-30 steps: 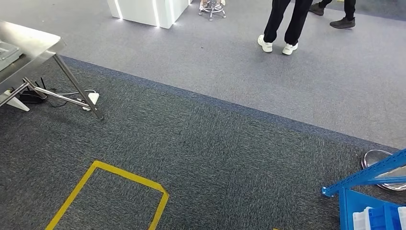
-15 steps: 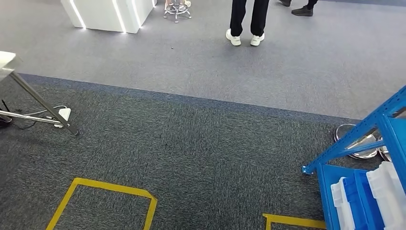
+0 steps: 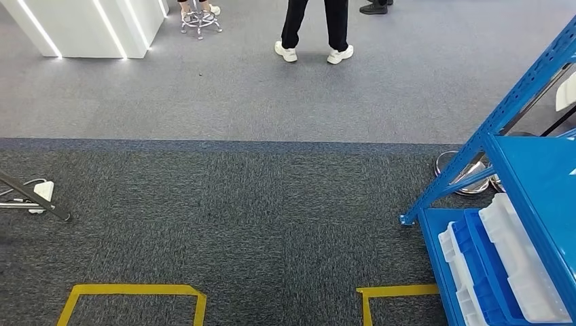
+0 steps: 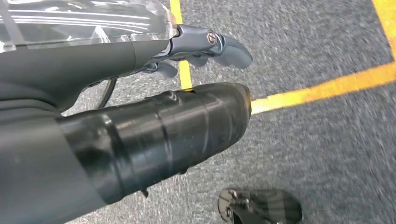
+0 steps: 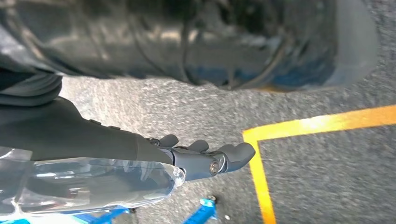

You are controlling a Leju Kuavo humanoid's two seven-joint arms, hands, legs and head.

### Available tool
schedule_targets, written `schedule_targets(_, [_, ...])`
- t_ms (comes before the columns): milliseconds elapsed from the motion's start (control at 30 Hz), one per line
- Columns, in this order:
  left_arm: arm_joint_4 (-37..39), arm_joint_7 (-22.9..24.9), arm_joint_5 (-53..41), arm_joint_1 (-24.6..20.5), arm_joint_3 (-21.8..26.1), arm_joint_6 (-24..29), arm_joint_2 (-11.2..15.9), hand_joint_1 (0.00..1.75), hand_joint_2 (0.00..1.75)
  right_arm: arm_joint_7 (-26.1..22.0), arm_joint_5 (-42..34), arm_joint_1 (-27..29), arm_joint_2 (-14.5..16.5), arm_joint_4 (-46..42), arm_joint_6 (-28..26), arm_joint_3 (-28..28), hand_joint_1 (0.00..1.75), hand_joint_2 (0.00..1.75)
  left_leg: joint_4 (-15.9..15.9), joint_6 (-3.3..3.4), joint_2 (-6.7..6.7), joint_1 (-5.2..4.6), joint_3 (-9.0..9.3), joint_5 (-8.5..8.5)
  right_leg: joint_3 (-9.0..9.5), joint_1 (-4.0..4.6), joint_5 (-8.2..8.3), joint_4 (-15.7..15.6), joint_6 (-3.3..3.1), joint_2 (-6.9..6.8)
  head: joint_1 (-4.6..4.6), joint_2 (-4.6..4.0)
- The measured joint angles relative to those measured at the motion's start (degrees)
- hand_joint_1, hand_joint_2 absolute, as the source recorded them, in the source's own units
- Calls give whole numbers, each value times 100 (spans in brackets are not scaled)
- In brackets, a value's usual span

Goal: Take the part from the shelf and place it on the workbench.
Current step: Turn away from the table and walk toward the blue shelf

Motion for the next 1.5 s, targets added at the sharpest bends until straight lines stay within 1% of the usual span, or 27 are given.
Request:
schedule_targets(33, [0, -1, 0, 2, 0, 0, 1, 0, 0, 3, 0, 6, 2, 4, -2, 0, 0, 0, -34, 45, 65, 11, 10, 29, -52, 5, -74, 99, 23, -126, 5, 0])
schedule_targets(100, [-1, 4, -2, 16, 0, -3, 0, 0, 0, 23, 10, -5, 2, 8, -3, 4, 0, 0, -78, 109, 218, 17, 9, 61, -307, 7, -411, 646, 51, -444, 15, 0])
schedule_targets(167, [-1, 20, -3, 36, 1, -9, 0, 0, 0, 52, 33, -17, 2, 9, -4, 13, 0, 0, -75, 125, 382, 3, -4, 55, -644, -6, -728, 1356, 88, -539, 19, 0])
schedule_targets(200, [0, 31, -4, 40, 1, -11, 0, 0, 0, 62, 45, -15, 2, 9, -4, 17, 0, 0, -73, 125, 464, -2, -7, 49, -719, -13, -754, 1527, 102, -556, 19, 0])
schedule_targets(233, [0, 40, -6, 39, 1, -12, -1, 0, 0, 71, 58, -9, 2, 9, -4, 23, 0, 0, -70, 120, 535, -4, -5, 41, -678, -16, -668, 1472, 110, -577, 20, 0])
schedule_targets(267, [0, 47, -8, 35, 1, -13, -2, 0, 0, 80, 73, -3, 2, 9, -4, 29, 0, 0, -66, 109, 598, -4, 3, 31, -527, -16, -500, 1203, 109, -617, 20, 0])
schedule_targets(333, [0, 52, -11, 31, 0, -12, -5, 0, 0, 99, 98, -4, 2, 9, -1, 43, 0, 0, -47, 68, 710, -22, 30, -4, -94, 12, -170, 407, 68, -842, 20, 0])
schedule_targets(400, [-1, 52, -16, 26, 0, -5, -7, 0, 0, 108, 120, -20, 2, 9, 7, 54, 0, 0, -32, 8, 808, -49, 56, -43, 114, 52, -59, -16, -4, -977, 17, 0])
schedule_targets(467, [-1, 40, -16, 9, 0, 3, -7, 0, 0, 110, 134, -17, 2, 9, 16, 58, 0, 0, -38, -52, 896, -59, 94, -65, 103, 59, -59, -41, -70, -873, 14, 0])
schedule_targets(533, [-1, 25, -11, -6, 0, 5, -3, 0, 0, 113, 146, -7, 7, 9, 21, 59, 0, 0, 45, -120, 765, -39, 98, -153, 128, 28, -33, -79, -138, -765, 14, 0])
schedule_targets(633, [-1, 16, -9, 6, 1, 5, 4, 0, 0, 117, 164, -25, 11, 10, 21, 60, 0, 0, 919, -175, 354, -10, -279, -670, 131, 5, 3, -103, -219, -596, 13, 0])
schedule_targets(700, [-1, 17, -9, 26, 2, 5, 9, 0, 0, 119, 172, -29, 11, 11, 22, 60, 0, 0, 1543, -184, 293, -5, -586, -869, 121, 10, 9, -92, -228, -444, 13, 0])
schedule_targets(733, [-1, 18, -9, 31, 2, 5, 10, 0, 0, 121, 174, -27, 11, 11, 24, 60, 0, 0, 1582, -182, 288, -3, -623, -796, 120, 10, 7, -81, -225, -364, 13, 0])
schedule_targets(767, [-1, 19, -9, 32, 2, 5, 11, 0, 0, 126, 175, -26, 11, 13, 25, 60, 0, 0, 1391, -176, 275, 2, -557, -613, 122, 7, 4, -64, -219, -283, 13, 0])
schedule_targets(800, [-1, 19, -9, 29, 2, 5, 11, 0, 0, 137, 179, -26, 11, 14, 27, 61, 0, 0, 1042, -168, 234, 9, -415, -382, 122, 3, -4, -44, -208, -209, 13, 0])
schedule_targets(867, [0, 18, -9, 28, 2, 4, 13, 0, 0, 161, 190, -30, 13, 16, 31, 63, 0, 0, 350, -149, -24, 24, -127, -91, 105, -5, -21, 2, -162, -68, 11, 0])
schedule_targets(933, [0, 16, -9, 21, 2, 4, 17, 0, 0, 179, 203, -32, 14, 17, 30, 72, 0, 0, 107, -123, -208, 17, -34, -53, 64, -11, -15, 21, -86, 42, 9, 0])
schedule_targets(967, [-1, 16, -9, 14, 3, 5, 18, 0, 0, 184, 208, -29, 14, 18, 28, 76, 0, 0, 99, -103, -191, 3, -41, -34, 43, -14, -1, 15, -41, 94, 7, 0])
schedule_targets(1033, [-1, 16, -8, 4, 4, 6, 25, 0, 0, 188, 210, -8, 14, 19, 25, 84, 0, 0, 70, -25, -69, 13, -35, 6, 15, -27, 16, 4, 30, 141, 7, 0])
schedule_targets(1067, [-1, 14, -7, 4, 4, 7, 27, 0, 0, 189, 210, -3, 13, 19, 24, 85, 0, 0, 41, 16, 0, 24, -35, 32, -25, -23, -38, 78, 55, 47, 14, 0])
schedule_targets(1167, [-1, 8, -7, 9, 4, 5, 31, 0, 0, 190, 210, -12, 11, 20, 25, 90, 0, 0, 1, 87, 234, 8, -55, 63, -446, 4, -547, 961, 93, -443, 35, 0])
schedule_targets(1233, [-1, 9, -7, 28, 5, 5, 32, 0, 0, 190, 210, -16, 11, 20, 24, 93, 0, 0, 4, 103, 409, -27, -67, 54, -683, 4, -728, 1483, 92, -561, 34, 0])
schedule_targets(1267, [-1, 9, -7, 32, 6, 5, 33, 0, 0, 190, 213, -11, 11, 20, 24, 94, 0, 0, 5, 107, 491, -41, -65, 49, -649, 6, -658, 1453, 77, -584, 34, 0])
schedule_targets(1300, [-1, 9, -7, 29, 7, 6, 34, 0, 0, 191, 217, -5, 9, 20, 25, 95, 0, 0, 5, 109, 566, -55, -59, 43, -502, 15, -502, 1209, 49, -613, 34, 0])
schedule_targets(1400, [1, 8, -7, 14, 7, 8, 33, 0, 0, 198, 238, -17, -11, 18, 27, 96, 0, 0, 4, 80, 747, -88, -24, 22, 92, 117, -112, 128, -105, -926, 33, 0])
schedule_targets(1433, [1, 8, -7, 10, 7, 9, 32, 0, 0, 209, 246, -25, -17, 17, 25, 97, 0, 0, 3, 58, 798, -92, -14, 15, 166, 152, -84, -33, -148, -993, 31, 0])
schedule_targets(1500, [-1, 8, -5, -4, 7, 10, 33, 0, 0, 252, 266, -22, -26, 17, 17, 97, 0, 0, -14, 7, 896, -96, 13, 8, 156, 167, -65, -80, -193, -910, 31, 0])
